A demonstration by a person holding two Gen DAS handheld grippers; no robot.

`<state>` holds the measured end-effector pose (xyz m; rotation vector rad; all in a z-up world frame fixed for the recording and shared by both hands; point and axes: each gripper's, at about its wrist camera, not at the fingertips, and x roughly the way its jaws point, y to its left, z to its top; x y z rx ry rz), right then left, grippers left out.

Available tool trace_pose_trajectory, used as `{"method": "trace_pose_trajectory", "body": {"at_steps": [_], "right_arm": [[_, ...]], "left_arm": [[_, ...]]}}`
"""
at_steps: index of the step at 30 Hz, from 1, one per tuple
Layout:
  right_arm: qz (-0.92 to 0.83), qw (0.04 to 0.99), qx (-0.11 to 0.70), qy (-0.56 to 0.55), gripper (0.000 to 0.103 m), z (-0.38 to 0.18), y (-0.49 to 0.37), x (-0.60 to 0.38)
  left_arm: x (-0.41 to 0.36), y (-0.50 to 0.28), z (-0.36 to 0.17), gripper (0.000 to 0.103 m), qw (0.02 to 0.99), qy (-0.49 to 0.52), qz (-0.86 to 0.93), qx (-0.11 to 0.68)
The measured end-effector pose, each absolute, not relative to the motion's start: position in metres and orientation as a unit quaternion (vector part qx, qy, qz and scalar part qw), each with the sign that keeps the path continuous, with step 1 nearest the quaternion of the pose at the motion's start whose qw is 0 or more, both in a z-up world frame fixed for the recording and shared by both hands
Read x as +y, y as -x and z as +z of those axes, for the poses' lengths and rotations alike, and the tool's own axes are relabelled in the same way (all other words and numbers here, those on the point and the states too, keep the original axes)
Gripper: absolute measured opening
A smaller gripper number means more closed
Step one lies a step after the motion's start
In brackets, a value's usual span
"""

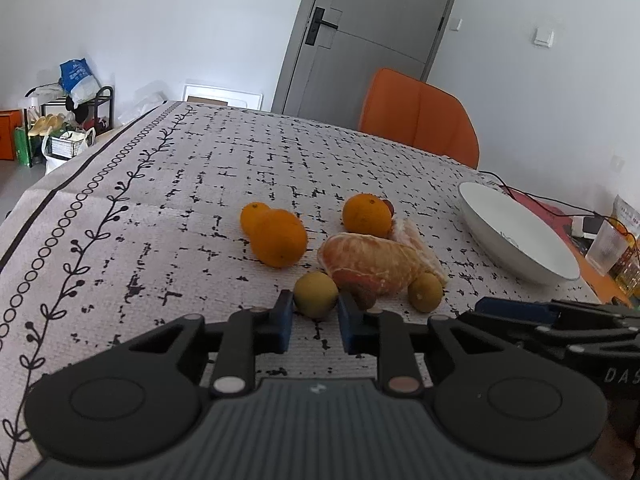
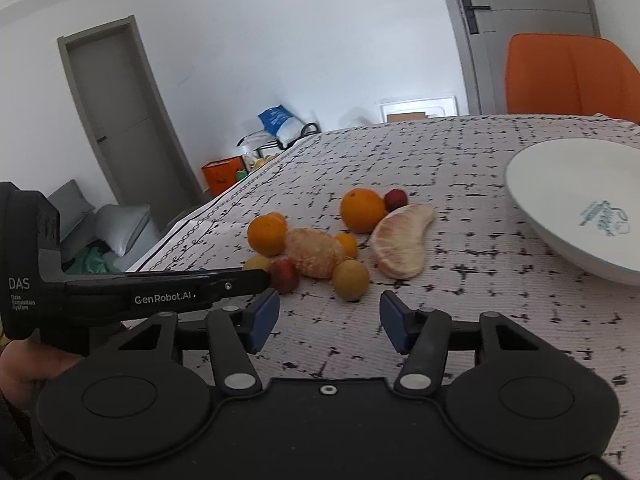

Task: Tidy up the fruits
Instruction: 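Grasp a small yellow fruit with the left gripper while the right gripper grasps another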

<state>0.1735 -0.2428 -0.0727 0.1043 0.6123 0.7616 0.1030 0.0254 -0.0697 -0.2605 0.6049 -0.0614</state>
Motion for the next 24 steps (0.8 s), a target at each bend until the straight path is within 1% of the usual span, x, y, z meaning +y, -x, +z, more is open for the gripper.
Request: {"method": "trace_pose_trajectory", "body": {"at_steps": [13, 18, 20, 21, 22, 23, 24], "right_arm": [[0.364, 0.886, 0.285, -0.037, 0.055, -0.069, -0.187, -0.227], [0.366, 0.884, 0.290, -0.032, 0.050, -0.071, -0.194, -0.222], [0.363, 0.883, 0.295, -0.030, 0.047, -0.073, -0.197, -0.220], [0.361, 0.883, 0.298, -0.028, 0.042, -0.075, -0.198, -0.219], [0.358, 0.883, 0.302, -0.027, 0.031, -0.077, -0.200, -0.219], [0.353, 0.883, 0.308, -0.027, 0.025, -0.079, -0.202, -0.219], [0.350, 0.882, 0.313, -0.030, 0.023, -0.081, -0.203, -0.220]], "left_arm": [[0.045, -0.097, -0.066, 0.022, 0.947, 0.144, -0.014, 0.288], [0.051, -0.098, -0.066, 0.022, 0.946, 0.146, -0.008, 0.289], [0.053, -0.098, -0.066, 0.022, 0.946, 0.148, -0.008, 0.289], [0.053, -0.098, -0.066, 0.022, 0.946, 0.149, -0.007, 0.288], [0.052, -0.097, -0.066, 0.022, 0.946, 0.149, -0.007, 0.288], [0.052, -0.097, -0.066, 0.022, 0.946, 0.149, -0.008, 0.288], [0.052, -0.097, -0.065, 0.022, 0.946, 0.148, -0.008, 0.288]]}}
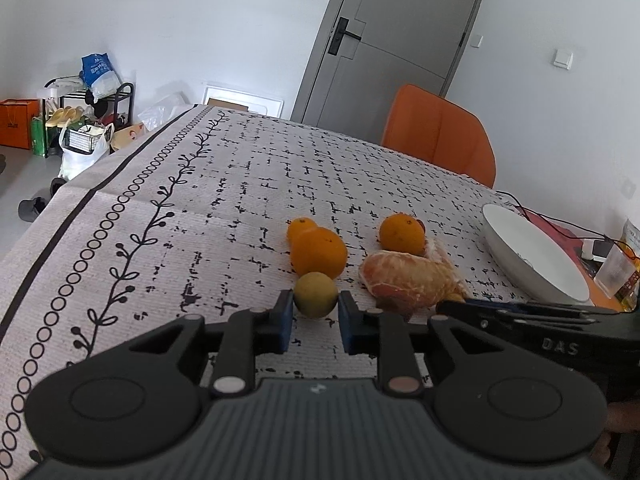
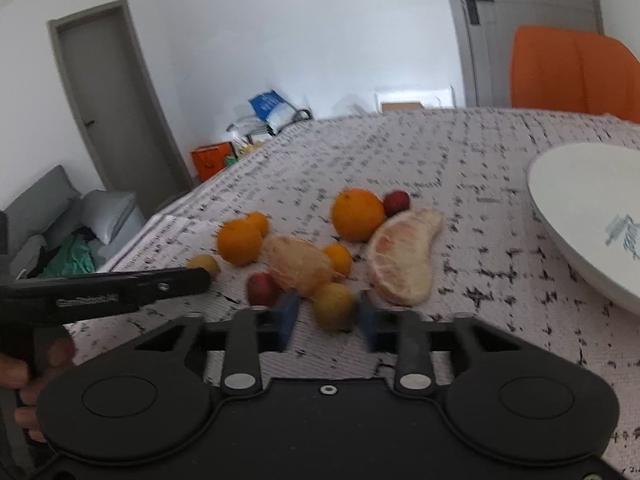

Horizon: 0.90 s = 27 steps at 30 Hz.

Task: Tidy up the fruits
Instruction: 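Grasp a small yellow fruit with the left gripper while the right gripper grasps another, then carry both yellow fruits to the white plate and open both grippers to release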

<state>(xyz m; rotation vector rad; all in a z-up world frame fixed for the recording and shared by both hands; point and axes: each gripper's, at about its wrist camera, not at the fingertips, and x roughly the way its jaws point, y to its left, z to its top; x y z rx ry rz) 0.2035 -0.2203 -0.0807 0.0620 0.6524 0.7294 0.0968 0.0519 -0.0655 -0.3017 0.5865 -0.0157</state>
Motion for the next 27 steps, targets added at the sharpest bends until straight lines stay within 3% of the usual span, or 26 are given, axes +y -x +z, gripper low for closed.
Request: {"method": "trace_pose_trajectory", "body": {"at_steps": [27], "right_arm": [[0.290, 0.920, 0.245, -0.096, 0.022, -0.057, -0.184, -0.317]], "left_arm": [[-0.019, -0.114, -0.036, 0.022, 0.954, 0.107, -0.073, 0.271]]}}
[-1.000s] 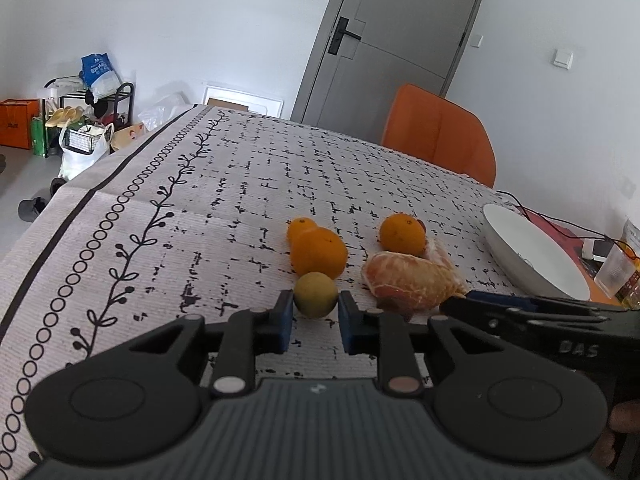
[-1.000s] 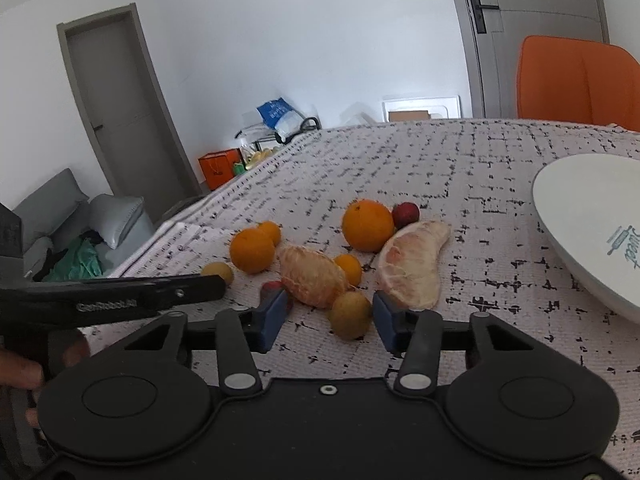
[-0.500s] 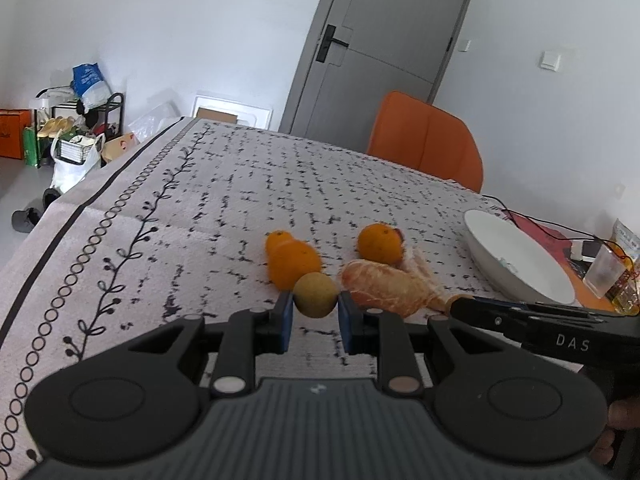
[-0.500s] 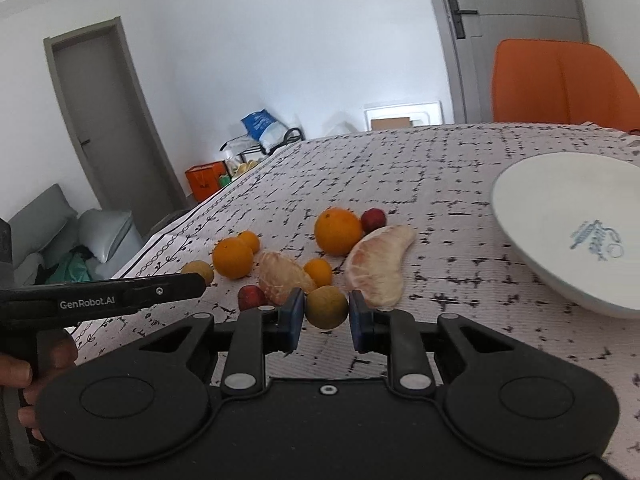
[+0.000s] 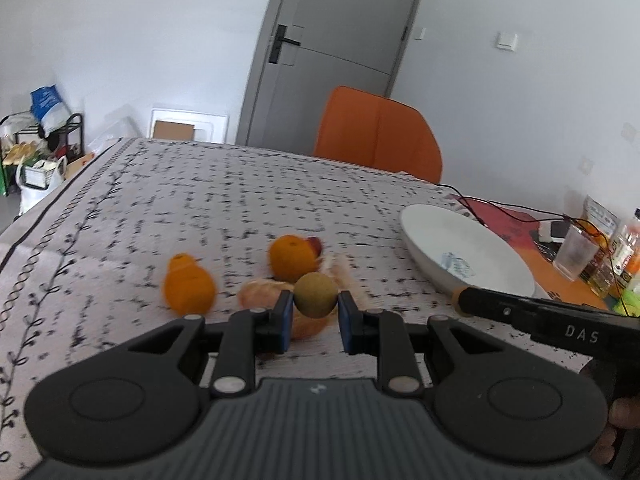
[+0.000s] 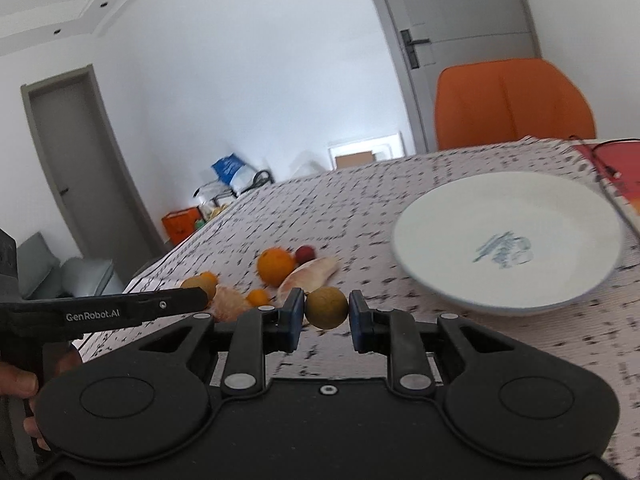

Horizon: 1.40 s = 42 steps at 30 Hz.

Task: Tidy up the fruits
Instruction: 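Carry both yellow fruits to the white plate and open both grippers to release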

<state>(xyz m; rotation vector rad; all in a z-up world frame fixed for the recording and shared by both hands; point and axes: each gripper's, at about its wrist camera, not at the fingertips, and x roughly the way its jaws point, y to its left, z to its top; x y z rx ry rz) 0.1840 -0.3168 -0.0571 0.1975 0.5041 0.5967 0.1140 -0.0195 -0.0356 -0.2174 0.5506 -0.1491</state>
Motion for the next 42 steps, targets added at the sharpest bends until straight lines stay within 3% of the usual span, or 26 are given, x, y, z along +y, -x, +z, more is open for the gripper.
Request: {"method": "trace_pose_trajectory", "body": {"at_steps": [42], "right_arm": [[0.212, 0.938, 0.219, -0.168, 0.023, -0.075, -0.211, -0.425]], "left_arm": [[-0.155, -0.184, -0.029, 0.022, 0.946, 0.027, -0.149, 0.286]]}}
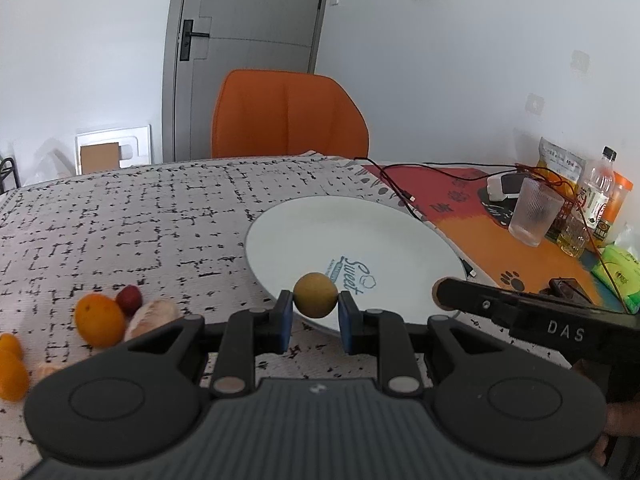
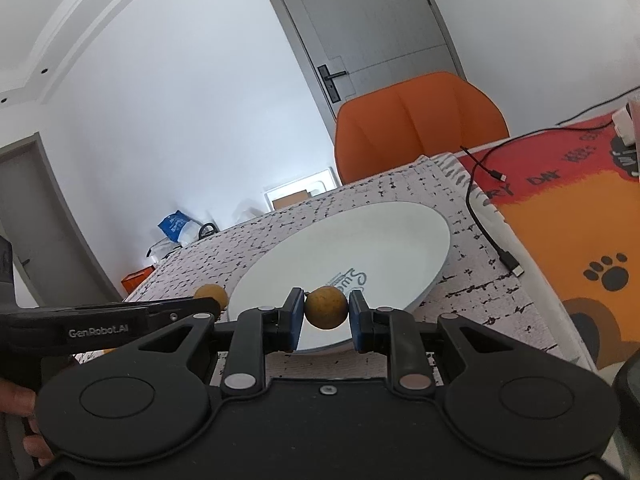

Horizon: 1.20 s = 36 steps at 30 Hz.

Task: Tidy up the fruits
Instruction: 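Carry both yellow fruits to the white plate and open both grippers to release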

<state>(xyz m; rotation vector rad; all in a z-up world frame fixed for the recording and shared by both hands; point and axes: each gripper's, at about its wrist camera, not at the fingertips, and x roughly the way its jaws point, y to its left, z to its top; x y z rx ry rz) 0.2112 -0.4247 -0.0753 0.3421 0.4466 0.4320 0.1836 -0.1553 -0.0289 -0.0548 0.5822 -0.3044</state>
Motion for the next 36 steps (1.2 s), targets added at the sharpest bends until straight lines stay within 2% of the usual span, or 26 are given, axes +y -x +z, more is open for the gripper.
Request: {"method": "trace_pose_trajectory", "body": {"at_steps": [5, 7, 13, 15, 22, 28, 33, 34, 36], "right_arm": [[0.219, 0.935, 0.215, -0.179, 0.024, -0.075, -0.209, -0.426], [0.218, 0.935, 0.212, -0.183, 0.029, -0.074, -0.209, -0.429], [0.217, 0.936, 0.204, -0.186, 0.029, -0.072, -0.204, -0.432], [0.215, 0.937, 0.201, -0.186, 0.029, -0.071, -0.201, -0.432], [0.205, 0.938, 0.207, -0.191, 0.029, -0.074, -0.197, -0.435], [0.207, 0.937, 0.212, -0.187, 0.030, -0.076, -0.193, -0.430], [0.203, 0.937, 0.216, -0.183, 0.034, -0.075, -0.193, -0.422], [0.203, 0.937, 0.217, -0.183, 0.036, -0.075, -0.193, -0.421], [0.203, 0.938, 0.217, -0.181, 0.042, -0.074, -0.192, -0.418]], "left_arm": [[-0.166, -0.194, -0.033, 0.022, 0.944, 0.019, -0.152, 0.293], [-0.169, -0.196, -0.033, 0.022, 0.944, 0.018, -0.152, 0.291], [-0.176, -0.198, -0.029, 0.023, 0.946, 0.014, -0.153, 0.287], [-0.176, -0.196, -0.028, 0.027, 0.947, 0.012, -0.149, 0.283], [-0.166, -0.190, -0.026, 0.028, 0.947, 0.018, -0.137, 0.292], [-0.149, -0.179, -0.024, 0.040, 0.950, 0.026, -0.116, 0.290], [-0.133, -0.170, -0.019, 0.061, 0.954, 0.029, -0.097, 0.281], [-0.128, -0.168, -0.018, 0.063, 0.956, 0.032, -0.089, 0.277], [-0.120, -0.165, -0.015, 0.074, 0.959, 0.038, -0.078, 0.270]]}}
